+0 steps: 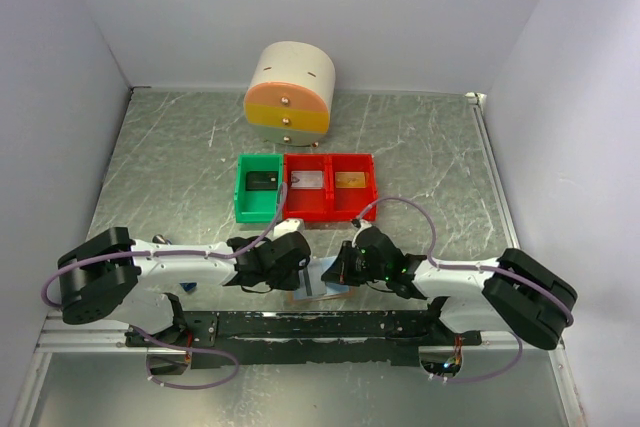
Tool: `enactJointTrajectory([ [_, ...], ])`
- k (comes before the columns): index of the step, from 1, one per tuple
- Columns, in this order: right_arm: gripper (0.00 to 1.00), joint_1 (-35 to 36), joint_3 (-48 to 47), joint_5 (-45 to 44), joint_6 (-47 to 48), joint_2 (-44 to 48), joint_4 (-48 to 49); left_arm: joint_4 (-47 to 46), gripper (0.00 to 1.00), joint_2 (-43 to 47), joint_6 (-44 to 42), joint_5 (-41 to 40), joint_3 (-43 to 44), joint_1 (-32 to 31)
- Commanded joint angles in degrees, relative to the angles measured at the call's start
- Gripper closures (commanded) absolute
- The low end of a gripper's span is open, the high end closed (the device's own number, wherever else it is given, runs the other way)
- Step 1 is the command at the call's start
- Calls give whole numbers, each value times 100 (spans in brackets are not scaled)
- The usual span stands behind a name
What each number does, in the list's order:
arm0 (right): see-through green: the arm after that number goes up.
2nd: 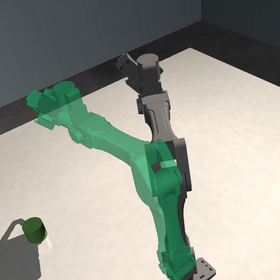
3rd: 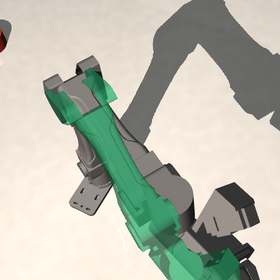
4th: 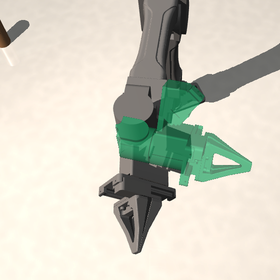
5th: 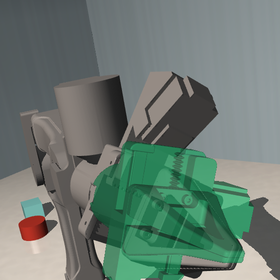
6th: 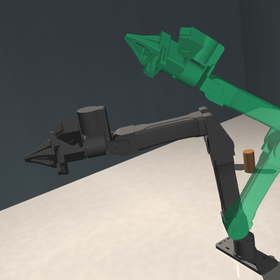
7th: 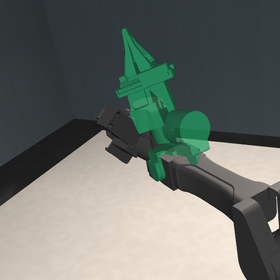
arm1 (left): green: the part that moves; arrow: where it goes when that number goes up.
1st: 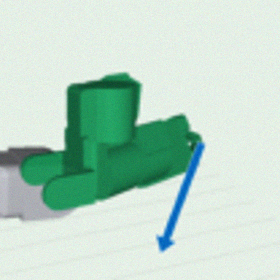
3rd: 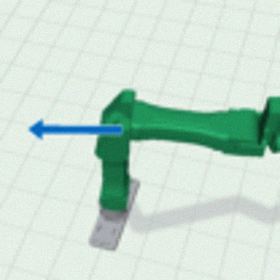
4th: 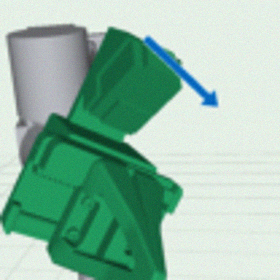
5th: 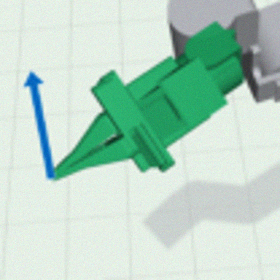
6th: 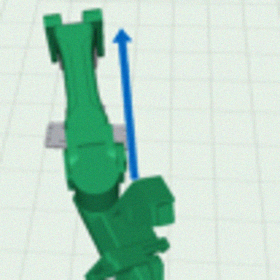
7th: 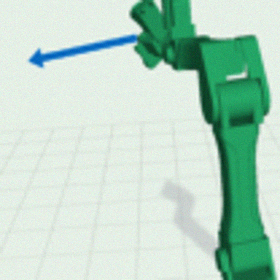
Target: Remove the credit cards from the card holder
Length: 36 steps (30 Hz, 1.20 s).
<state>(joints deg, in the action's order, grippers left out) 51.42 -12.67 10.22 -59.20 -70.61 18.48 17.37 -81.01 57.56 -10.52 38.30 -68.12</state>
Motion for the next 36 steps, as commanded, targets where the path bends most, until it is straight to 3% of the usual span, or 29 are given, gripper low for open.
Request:
enactJointTrajectory([
  [1, 100, -26, -125, -423, 97, 141, -644, 84, 76, -134, -86, -70, 9, -53],
  [6, 100, -31, -198, -893, 226, 589, -1286, 86, 76, -146, -61, -99, -15, -57],
  [13, 100, -29, -56, -643, 150, 471, -923, 98, 74, -172, -32, -93, 58, -53],
  [21, 100, -28, -55, -577, 181, 354, -786, 125, 59, 542, 57, -231, 108, -83],
  [24, 100, -27, -11, -600, 178, 412, -802, -133, 57, 766, 101, -239, 34, -83],
  [30, 100, -27, -20, -568, 177, 375, -814, -1585, 47, 768, 350, -56, -598, -79],
  [36, 100, -31, 7, -465, 137, 323, -673, -1763, 49, 425, 527, 19, -732, -79],
])
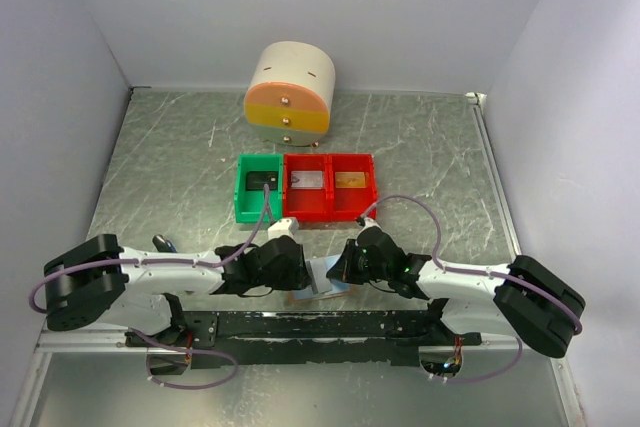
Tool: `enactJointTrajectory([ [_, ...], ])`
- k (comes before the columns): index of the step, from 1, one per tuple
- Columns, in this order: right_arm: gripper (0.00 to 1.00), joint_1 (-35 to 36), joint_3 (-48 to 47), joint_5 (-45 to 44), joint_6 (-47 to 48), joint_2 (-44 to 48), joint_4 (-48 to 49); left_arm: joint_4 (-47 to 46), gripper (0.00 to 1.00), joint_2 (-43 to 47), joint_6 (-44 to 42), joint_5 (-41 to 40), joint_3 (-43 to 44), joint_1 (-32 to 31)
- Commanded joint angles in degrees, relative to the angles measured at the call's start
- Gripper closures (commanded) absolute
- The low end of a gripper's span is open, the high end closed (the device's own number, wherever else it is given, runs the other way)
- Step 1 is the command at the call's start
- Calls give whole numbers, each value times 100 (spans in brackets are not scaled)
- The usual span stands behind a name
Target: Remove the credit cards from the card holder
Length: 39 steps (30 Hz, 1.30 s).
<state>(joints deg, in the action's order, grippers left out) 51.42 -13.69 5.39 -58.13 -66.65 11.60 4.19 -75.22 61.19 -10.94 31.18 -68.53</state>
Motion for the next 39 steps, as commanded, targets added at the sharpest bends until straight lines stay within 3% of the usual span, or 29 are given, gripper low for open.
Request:
enactJointTrajectory([
  [1, 100, -29, 118, 22, 29, -68, 26, -385, 50, -203, 172, 25, -8, -37],
  [14, 98, -28, 62, 82, 27, -57, -11, 105, 68, -447, 341, -237, -77, -37],
  [22, 84, -35, 161, 388, -34, -200, 493, 248, 75, -629, 225, -218, 3, -37],
  [32, 63, -66, 14, 254, 28, -254, 303, 274, 78, -831, 174, -206, 111, -37],
  [36, 63, -101, 24, 276, 4, -438, 365, 323, 78, -844, 157, -226, 156, -37],
  [39, 70, -117, 39, 519, -16, -694, 609, 329, 78, -839, 165, -233, 153, -37],
])
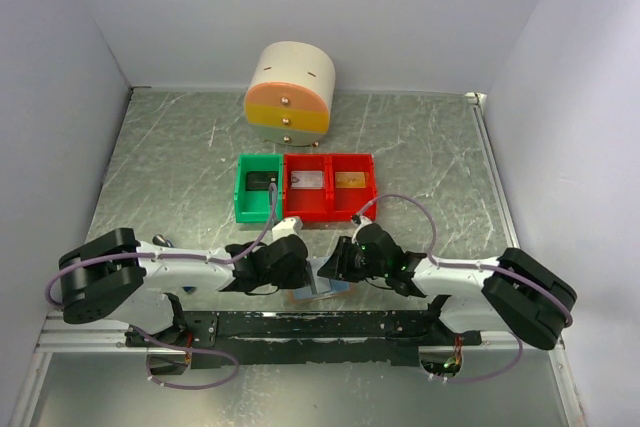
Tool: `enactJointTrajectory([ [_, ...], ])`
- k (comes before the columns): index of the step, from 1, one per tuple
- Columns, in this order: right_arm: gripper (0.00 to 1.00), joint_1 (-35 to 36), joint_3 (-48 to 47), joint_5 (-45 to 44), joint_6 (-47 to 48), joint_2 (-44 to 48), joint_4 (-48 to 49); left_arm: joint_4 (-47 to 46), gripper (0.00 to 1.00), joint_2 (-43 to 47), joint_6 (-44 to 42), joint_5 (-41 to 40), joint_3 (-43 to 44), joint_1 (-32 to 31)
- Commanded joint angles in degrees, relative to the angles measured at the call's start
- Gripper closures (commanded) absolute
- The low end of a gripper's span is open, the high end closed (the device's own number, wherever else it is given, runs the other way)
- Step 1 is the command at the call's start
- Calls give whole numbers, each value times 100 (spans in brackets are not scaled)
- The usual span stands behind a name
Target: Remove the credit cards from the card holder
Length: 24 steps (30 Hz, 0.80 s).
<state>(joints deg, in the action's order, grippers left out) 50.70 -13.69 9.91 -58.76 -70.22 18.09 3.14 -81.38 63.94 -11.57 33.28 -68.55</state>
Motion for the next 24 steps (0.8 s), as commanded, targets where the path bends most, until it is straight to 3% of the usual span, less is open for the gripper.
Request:
enactJointTrajectory([
  [1, 73, -50, 73, 119, 18, -384, 67, 435, 78, -216, -110, -174, -58, -35],
  [10, 95, -103, 248, -87, -105, 16, 0, 528, 79, -113, -77, -222, -96, -35],
  [14, 97, -124, 356, -112, -98, 177, -67, 475, 79, -56, -66, -222, -152, -35],
  [24, 70, -171, 467, 190, -274, -285, 723, 355, 79, 9, -79, -169, -242, -35],
])
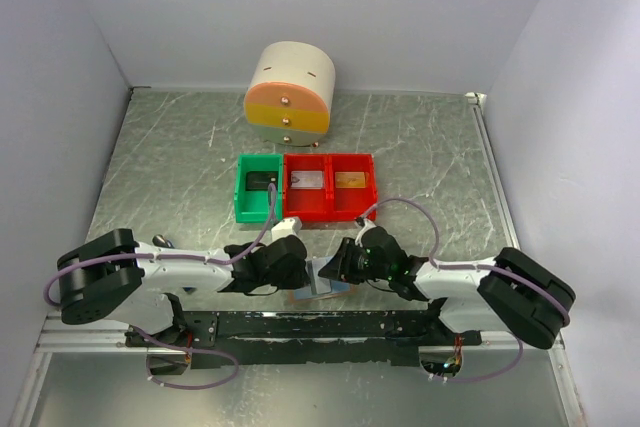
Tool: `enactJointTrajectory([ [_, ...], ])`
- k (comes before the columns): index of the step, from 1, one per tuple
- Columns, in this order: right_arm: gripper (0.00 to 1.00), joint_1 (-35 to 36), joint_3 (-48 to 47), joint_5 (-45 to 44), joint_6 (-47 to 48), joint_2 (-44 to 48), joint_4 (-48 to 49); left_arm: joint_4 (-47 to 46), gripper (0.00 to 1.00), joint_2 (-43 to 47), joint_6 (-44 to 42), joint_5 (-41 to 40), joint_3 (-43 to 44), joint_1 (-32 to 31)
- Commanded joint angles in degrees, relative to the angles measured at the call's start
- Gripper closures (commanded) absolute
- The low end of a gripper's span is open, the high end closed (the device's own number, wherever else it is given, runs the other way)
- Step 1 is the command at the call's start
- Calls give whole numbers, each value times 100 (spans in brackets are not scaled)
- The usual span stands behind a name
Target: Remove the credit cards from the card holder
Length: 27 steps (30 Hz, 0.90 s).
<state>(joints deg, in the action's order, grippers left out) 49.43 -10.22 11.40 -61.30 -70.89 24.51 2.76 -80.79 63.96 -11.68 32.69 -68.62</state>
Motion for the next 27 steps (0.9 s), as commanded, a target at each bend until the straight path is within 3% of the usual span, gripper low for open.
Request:
enactJointTrajectory([
  [1, 69, -69, 133, 65, -38, -255, 190, 393, 79, -58, -85, -155, -184, -29],
  [10, 76, -365, 569, 894, -146, -719, 1791, 330, 79, 29, -16, -168, -295, -29],
  [22, 81, -487, 447, 1462, -139, -1401, 2571, 318, 79, -21, -29, -169, -260, -29],
  [27, 88, -538, 511, 1506, -329, -1655, 3012, 354, 79, 6, -9, -173, -274, -29],
])
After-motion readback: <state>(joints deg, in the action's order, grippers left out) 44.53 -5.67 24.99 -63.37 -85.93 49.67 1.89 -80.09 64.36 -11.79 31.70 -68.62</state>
